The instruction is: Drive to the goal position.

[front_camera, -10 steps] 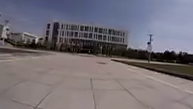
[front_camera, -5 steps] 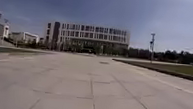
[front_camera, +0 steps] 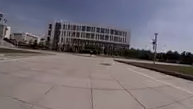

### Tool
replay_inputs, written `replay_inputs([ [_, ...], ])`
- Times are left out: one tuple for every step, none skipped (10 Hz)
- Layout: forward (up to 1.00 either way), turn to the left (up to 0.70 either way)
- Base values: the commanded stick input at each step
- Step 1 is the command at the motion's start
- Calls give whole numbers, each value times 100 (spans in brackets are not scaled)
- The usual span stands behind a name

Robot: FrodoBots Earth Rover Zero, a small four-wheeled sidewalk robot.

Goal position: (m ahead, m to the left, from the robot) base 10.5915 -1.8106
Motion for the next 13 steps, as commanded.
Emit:
replay_inputs([
  [70, -1],
  [70, -1],
  [70, -1],
  [70, -1],
  [70, -1],
  [70, -1],
  [70, -1],
  [70, -1],
  [70, -1],
  [70, 1],
  [70, 4],
  [70, 1],
  [70, -1],
])
